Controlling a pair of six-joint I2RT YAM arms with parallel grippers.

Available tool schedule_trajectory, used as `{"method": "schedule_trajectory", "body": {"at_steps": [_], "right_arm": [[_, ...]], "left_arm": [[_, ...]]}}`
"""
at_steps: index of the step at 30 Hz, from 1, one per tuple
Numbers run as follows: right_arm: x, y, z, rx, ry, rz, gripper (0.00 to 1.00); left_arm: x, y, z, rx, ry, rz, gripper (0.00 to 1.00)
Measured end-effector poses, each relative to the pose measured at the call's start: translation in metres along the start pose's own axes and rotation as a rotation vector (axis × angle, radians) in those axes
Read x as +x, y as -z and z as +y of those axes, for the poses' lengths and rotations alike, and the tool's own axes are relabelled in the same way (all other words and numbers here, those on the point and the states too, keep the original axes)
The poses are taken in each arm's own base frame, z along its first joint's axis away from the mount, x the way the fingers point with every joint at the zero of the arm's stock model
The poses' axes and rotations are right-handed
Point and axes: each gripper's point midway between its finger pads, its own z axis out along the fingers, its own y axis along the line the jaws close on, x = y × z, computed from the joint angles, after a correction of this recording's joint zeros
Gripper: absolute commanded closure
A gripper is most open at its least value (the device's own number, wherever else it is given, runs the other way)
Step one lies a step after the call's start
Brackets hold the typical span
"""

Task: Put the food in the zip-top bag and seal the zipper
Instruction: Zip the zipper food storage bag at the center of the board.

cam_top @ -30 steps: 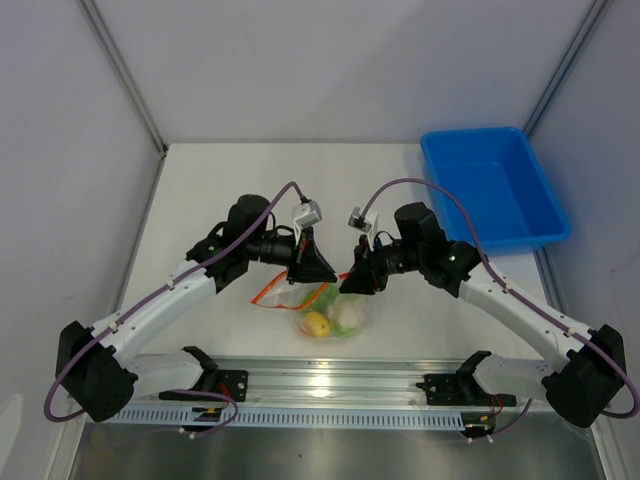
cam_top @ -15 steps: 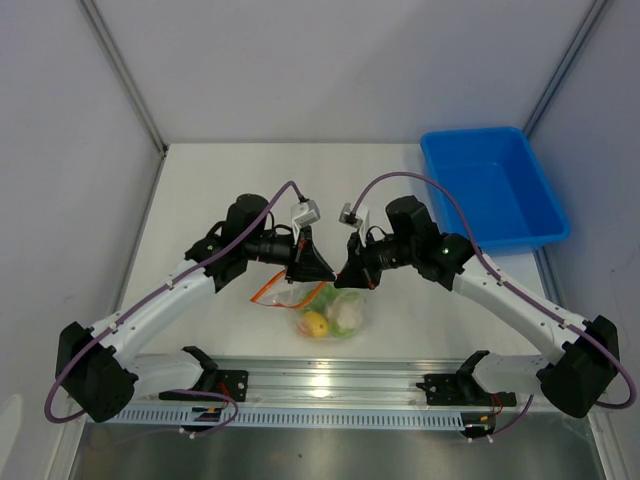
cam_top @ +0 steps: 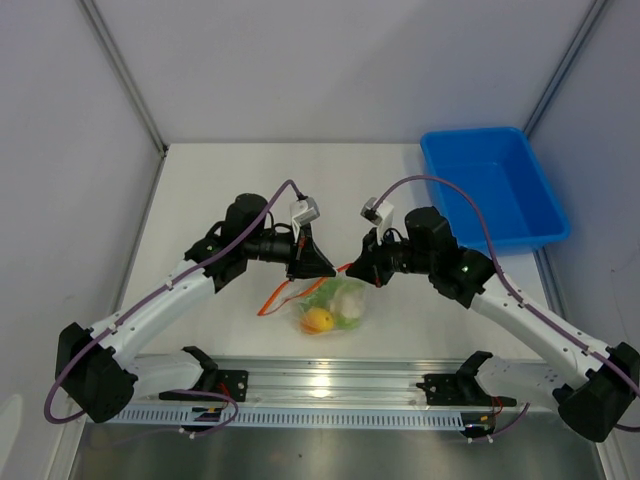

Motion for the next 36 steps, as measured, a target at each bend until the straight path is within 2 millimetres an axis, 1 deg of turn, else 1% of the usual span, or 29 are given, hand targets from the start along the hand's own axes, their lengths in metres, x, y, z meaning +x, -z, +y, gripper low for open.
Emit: {"method": "schedule_trajectory", "body": {"at_steps": [5, 12, 13, 14, 16, 17, 21, 24, 26, 27, 36], "right_arm": [[0.0, 0.004, -0.011, 0.06, -0.028, -0.032, 1.0], [0.001, 0.01, -0.013, 0.077, -0.036, -0.045, 1.0], [0.001, 0.011, -0.012, 0.07, -0.033, -0.042, 0.79], [0.002, 0.011, -0.01, 0.054, -0.034, -0.036, 0.66], [0.006, 0.012, -0.006, 0.016, -0.016, -0.015, 0.52], [0.006, 0.012, -0.004, -0.001, -0.008, -0.002, 0.5], [0.001, 0.006, 0.005, -0.079, 0.033, 0.051, 0.49], [-0.007, -0.001, 0.009, -0.132, 0.068, 0.089, 0.51], [-0.011, -0.007, 0.009, -0.152, 0.083, 0.112, 0.55], [-0.011, -0.009, 0.008, -0.158, 0.088, 0.124, 0.59], [0.003, -0.012, 0.014, -0.225, 0.085, 0.2, 0.69]], "left_arm": [[0.001, 0.0, 0.001, -0.008, 0.005, 0.004, 0.99], [0.002, 0.0, 0.001, -0.008, 0.009, 0.007, 1.0], [0.002, 0.0, 0.001, -0.008, 0.009, 0.007, 0.99], [0.003, 0.0, 0.001, -0.007, 0.011, 0.009, 1.0], [0.004, 0.001, 0.0, -0.001, 0.017, 0.014, 0.99], [0.005, 0.001, -0.001, 0.0, 0.02, 0.016, 0.99], [0.006, 0.001, -0.003, 0.01, 0.026, 0.023, 0.99], [0.007, 0.001, -0.004, 0.016, 0.027, 0.025, 0.99], [0.007, 0.001, -0.004, 0.017, 0.028, 0.025, 0.99], [0.008, 0.002, -0.004, 0.017, 0.031, 0.028, 0.99], [0.007, 0.003, -0.005, 0.015, 0.027, 0.025, 0.99]]}}
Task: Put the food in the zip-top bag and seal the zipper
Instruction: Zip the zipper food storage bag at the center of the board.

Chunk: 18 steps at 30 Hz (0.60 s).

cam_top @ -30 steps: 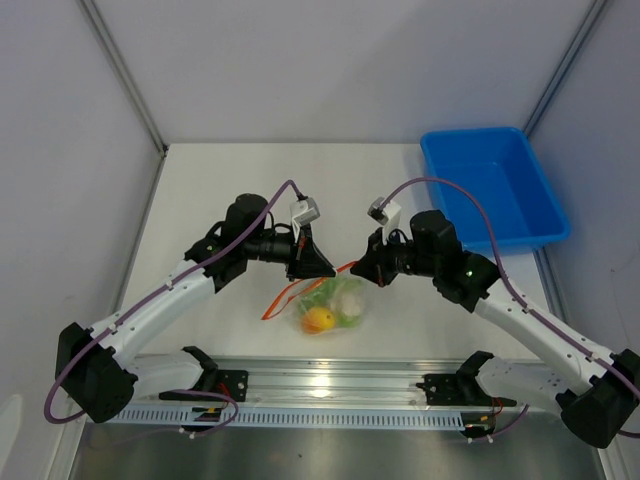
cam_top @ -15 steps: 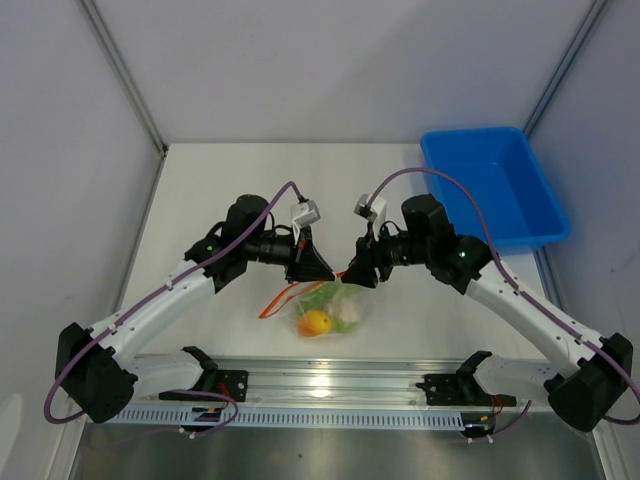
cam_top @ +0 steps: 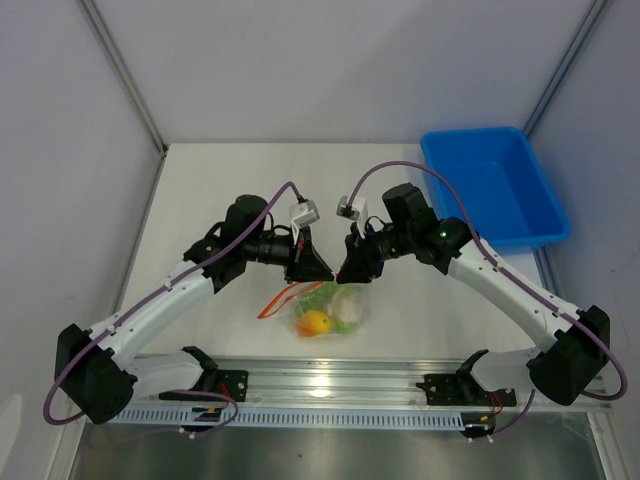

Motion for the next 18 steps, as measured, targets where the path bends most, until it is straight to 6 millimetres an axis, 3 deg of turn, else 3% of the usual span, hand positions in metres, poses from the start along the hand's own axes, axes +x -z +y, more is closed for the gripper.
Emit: {"method": "schedule_trajectory", "body": {"at_steps": [11, 18], "right_arm": [[0.0007, -0.0022, 0.0038, -0.024, -0.003, 0.025, 0.83], [0.0017, -0.0043, 0.0063, -0.035, -0.004, 0.032, 0.98]], "left_arm": [[0.0, 0.0, 0.0002, -0.001, -0.002, 0.0, 1.0], [-0.0001, 0.0003, 0.0014, -0.005, -0.004, -0.001, 0.99]]}}
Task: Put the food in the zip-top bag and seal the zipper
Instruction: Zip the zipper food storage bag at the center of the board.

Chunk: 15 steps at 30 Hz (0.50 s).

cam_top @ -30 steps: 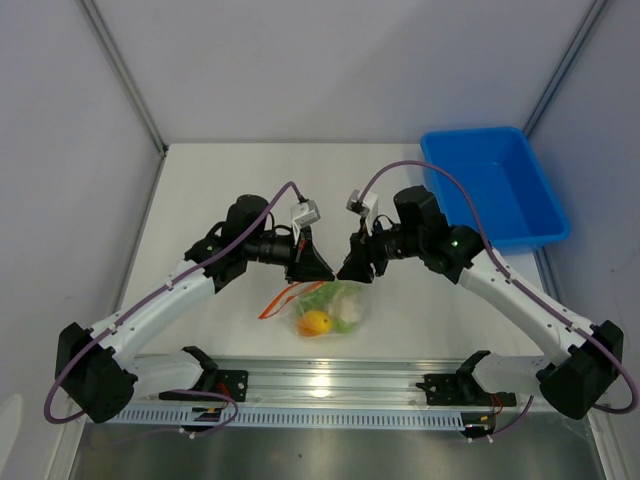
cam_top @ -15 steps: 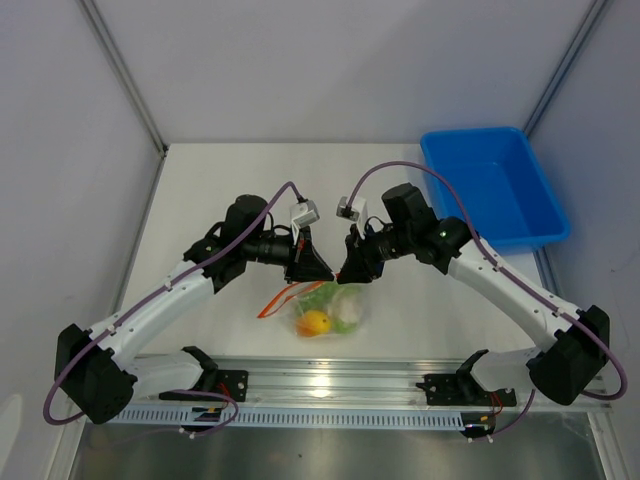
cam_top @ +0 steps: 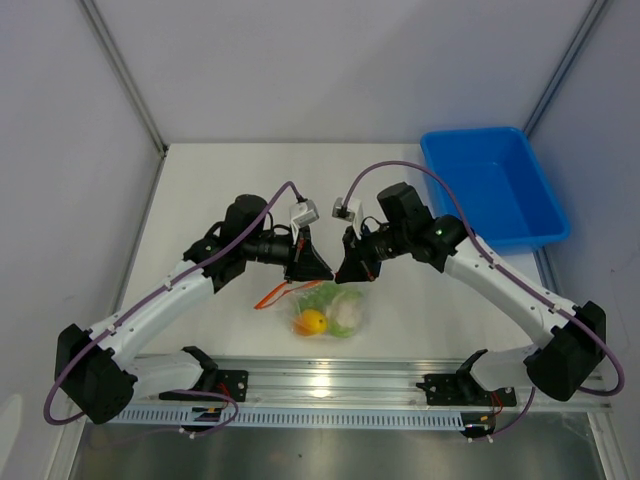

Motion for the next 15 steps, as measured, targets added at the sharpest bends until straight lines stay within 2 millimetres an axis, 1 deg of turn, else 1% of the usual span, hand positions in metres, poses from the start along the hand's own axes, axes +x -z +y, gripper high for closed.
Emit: {"method": "schedule_trajectory", "body": {"at_steps": [1, 6, 10, 15], "right_arm": [[0.0, 0.0, 0.0, 0.0, -0.002, 0.0, 1.0], [0.0, -0.004, -0.003, 0.026, -0.022, 0.002, 1.0], [-0.004, -0.007, -0.013, 0.115, -0.062, -0.014, 1.0], [-0.006, -0.007, -0.021, 0.205, -0.131, -0.081, 1.0]], "left_arm": [[0.0, 0.0, 0.0, -0.001, 0.0, 0.0, 0.99], [0.0, 0.001, 0.004, -0.021, 0.004, -0.001, 0.99], [0.0, 0.002, 0.012, -0.06, 0.007, -0.005, 0.99], [-0.002, 0.002, 0.019, -0.1, -0.003, -0.011, 0.99]]}}
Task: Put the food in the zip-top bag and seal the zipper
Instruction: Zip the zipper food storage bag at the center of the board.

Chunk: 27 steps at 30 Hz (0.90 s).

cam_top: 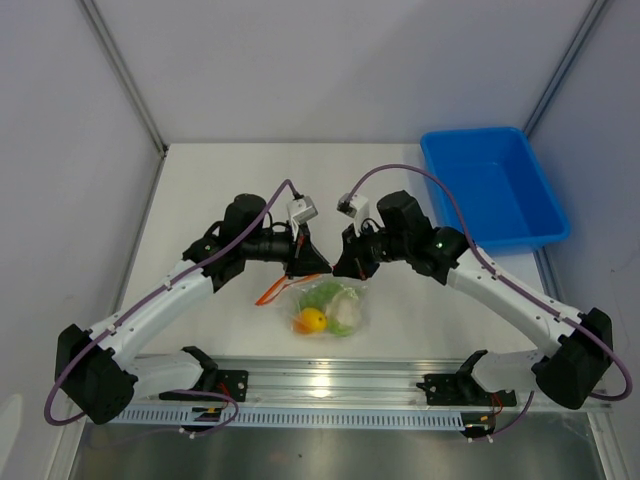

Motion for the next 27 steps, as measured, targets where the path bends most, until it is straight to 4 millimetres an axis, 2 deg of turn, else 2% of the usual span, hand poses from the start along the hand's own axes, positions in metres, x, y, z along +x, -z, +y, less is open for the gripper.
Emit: {"method": "schedule_trajectory", "body": {"at_steps": [9, 17, 27], "right_arm": [[-0.002, -0.003, -0.011, 0.093, -0.096, -0.077, 1.0], [-0.001, -0.001, -0.022, 0.162, -0.129, -0.105, 1.0], [-0.006, 0.011, -0.029, 0.233, -0.113, -0.141, 1.0]], "left_arm": [[0.0, 0.001, 0.008, -0.045, -0.01, -0.007, 0.99], [0.003, 0.002, 0.005, -0.066, -0.01, 0.004, 0.99], [0.0, 0.025, -0.01, -0.135, -0.012, 0.001, 0.99]]}}
